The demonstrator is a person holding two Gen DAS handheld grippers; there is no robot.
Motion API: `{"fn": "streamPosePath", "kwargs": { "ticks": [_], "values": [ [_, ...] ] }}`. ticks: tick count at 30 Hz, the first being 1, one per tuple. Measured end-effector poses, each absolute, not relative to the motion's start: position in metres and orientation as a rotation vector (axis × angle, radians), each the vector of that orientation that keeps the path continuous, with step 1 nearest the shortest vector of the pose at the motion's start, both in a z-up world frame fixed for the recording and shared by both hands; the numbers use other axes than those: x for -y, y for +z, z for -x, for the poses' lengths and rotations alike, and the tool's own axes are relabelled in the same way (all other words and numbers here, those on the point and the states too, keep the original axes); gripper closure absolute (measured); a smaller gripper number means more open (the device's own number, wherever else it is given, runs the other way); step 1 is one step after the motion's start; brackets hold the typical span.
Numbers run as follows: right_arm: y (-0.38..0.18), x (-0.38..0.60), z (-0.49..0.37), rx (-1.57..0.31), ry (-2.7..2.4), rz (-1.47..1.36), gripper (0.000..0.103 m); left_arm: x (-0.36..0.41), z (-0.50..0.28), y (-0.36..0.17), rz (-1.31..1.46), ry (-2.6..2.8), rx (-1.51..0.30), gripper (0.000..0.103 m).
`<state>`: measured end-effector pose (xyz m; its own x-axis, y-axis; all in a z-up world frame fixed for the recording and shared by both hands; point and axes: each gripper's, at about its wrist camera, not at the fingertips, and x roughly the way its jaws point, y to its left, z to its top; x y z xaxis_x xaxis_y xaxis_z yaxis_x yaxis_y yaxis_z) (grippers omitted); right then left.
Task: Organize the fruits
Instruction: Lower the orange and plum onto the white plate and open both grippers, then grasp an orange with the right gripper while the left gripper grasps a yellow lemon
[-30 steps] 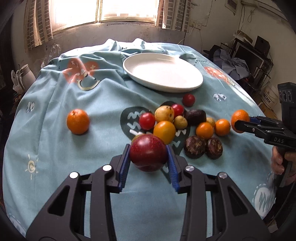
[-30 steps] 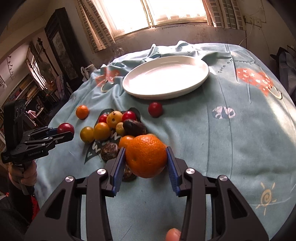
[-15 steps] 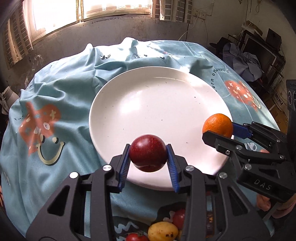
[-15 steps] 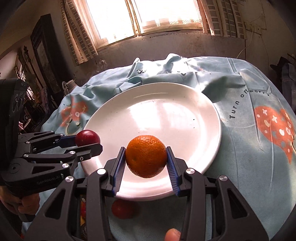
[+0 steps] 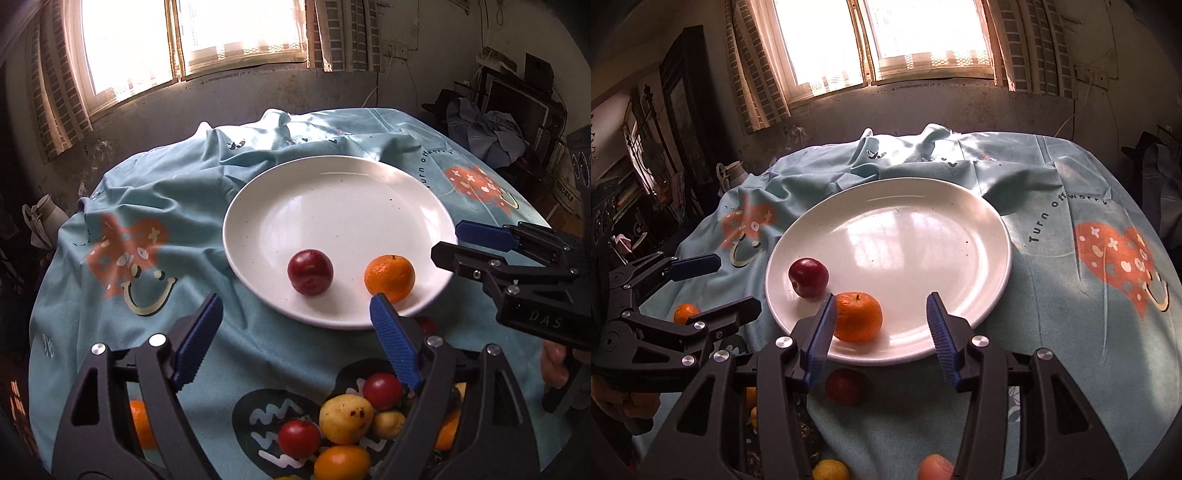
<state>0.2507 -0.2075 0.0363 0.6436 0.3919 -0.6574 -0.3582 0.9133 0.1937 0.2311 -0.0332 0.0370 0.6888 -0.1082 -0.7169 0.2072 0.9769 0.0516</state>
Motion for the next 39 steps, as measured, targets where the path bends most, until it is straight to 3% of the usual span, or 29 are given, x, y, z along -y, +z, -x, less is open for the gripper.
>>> {"fn": "streamPosePath", "kwargs": {
  "ticks": [3, 7, 11, 35, 39],
  "values": [
    [0.041, 0.21, -0.225, -0.735, 0.41, -0.025, 0.052, 0.022, -0.196, 0.038, -0.112, -0.176, -0.764, 0.009],
    [0.041, 0.208, -0.197, -0.71, 0.399, 0.008, 0.051, 0.017, -0.155, 0.032, -0.163, -0.143, -0.711, 0.008],
    [0.036, 0.212, -0.17, -0.684, 0.399, 0.036, 0.041, 0.006, -0.126, 0.016, -0.123, -0.18, -0.715, 0.006],
    [-0.009, 0.213, -0.141, -0.91, 0.447, 0.077, 0.041, -0.011, -0.101, -0.002, -0.127, -0.126, -0.75, 0.006],
    [-0.012, 0.212, -0.141, -0.918, 0.446, 0.084, 0.047, -0.01, -0.101, -0.004, -0.13, -0.137, -0.758, 0.006]
  ]
}}
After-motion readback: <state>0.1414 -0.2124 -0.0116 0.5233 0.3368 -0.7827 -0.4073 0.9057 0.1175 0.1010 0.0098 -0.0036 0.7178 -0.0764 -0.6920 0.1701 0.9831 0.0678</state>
